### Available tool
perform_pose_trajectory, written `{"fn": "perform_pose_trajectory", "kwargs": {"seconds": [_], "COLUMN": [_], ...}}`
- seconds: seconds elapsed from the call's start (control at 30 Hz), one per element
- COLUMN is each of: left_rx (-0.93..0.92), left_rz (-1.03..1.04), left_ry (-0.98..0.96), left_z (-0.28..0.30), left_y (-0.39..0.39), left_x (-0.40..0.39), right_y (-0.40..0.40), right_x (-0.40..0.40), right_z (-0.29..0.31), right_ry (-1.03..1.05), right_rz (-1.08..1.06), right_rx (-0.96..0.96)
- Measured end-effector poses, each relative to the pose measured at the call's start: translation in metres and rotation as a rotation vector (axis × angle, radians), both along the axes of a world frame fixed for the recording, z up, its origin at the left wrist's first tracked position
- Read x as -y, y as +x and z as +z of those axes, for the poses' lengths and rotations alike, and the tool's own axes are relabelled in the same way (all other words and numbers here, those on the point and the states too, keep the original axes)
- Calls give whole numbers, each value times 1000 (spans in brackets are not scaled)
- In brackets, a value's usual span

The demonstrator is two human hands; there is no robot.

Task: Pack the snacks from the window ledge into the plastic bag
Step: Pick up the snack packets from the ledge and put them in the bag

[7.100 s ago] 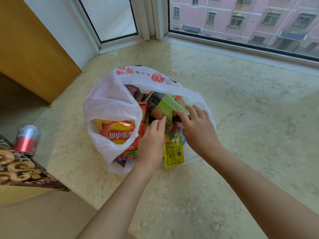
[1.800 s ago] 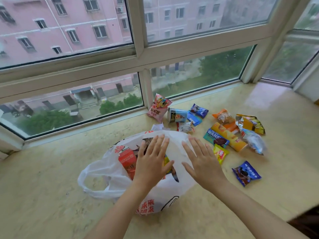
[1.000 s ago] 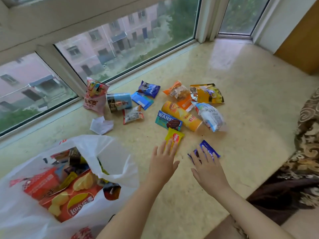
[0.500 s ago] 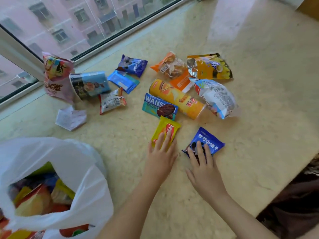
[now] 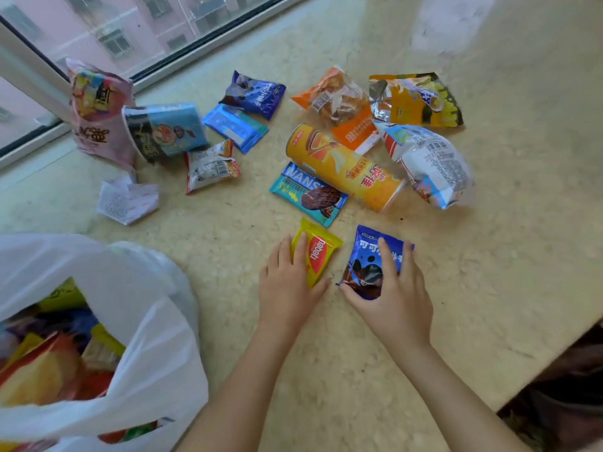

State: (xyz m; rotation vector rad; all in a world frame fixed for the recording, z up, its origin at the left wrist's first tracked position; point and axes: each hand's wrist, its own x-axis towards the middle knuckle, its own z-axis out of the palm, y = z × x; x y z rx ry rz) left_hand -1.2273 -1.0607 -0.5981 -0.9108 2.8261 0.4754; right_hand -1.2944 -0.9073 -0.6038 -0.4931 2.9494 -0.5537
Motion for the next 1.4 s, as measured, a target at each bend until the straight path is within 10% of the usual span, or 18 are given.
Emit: {"fn": "perform_pose_trajectory", "kwargs": {"seconds": [0.63,1.4], "left_rx": [-156,-393], "left_rz": [75,276], "left_ry": [-40,-155], "left_z": [62,283], "left_y": [46,227], "left_x": [-7,48], "right_y": [36,154], "right_x": [23,87], "right_z": [24,308], "right_ry": [50,-275], "right_rz": [107,172], "right_rx": [124,-79]}}
